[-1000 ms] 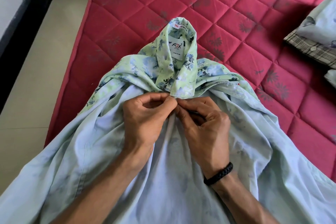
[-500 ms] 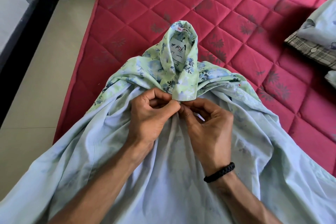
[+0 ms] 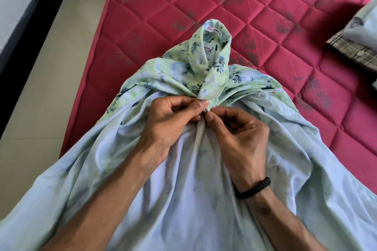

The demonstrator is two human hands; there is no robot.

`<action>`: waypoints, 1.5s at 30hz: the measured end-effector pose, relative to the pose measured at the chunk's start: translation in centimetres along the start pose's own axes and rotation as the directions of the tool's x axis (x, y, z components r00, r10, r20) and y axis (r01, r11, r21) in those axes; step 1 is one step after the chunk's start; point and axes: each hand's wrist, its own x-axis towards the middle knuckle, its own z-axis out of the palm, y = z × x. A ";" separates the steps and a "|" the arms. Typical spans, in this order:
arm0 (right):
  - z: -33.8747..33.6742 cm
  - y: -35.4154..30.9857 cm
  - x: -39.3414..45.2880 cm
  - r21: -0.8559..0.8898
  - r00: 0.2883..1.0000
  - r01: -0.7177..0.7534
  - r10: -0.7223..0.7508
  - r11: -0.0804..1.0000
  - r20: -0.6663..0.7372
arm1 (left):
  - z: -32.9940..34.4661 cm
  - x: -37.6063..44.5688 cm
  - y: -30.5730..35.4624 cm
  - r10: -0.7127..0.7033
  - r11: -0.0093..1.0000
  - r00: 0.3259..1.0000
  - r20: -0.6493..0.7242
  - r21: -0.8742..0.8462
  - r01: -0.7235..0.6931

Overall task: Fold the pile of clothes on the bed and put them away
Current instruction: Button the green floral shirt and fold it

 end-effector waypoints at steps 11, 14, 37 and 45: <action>0.0 0.3 0.2 -0.006 1.000 -0.013 0.013 1.000 0.018 | -0.2 0.1 0.3 0.080 0.982 0.994 0.078 0.162 -0.092; -0.2 0.6 0.2 -0.012 1.000 0.001 -0.001 1.000 0.028 | -0.4 0.3 0.2 0.072 0.982 0.993 0.091 0.168 -0.087; -2.0 0.7 1.6 0.131 0.962 -0.048 0.010 0.990 0.274 | 0.3 -0.1 -0.2 -0.020 0.997 0.955 0.296 -0.060 0.039; -1.4 -0.1 1.8 0.148 0.968 -0.103 0.065 0.984 0.244 | 0.9 -0.3 -0.6 0.060 0.997 0.967 0.248 -0.060 -0.047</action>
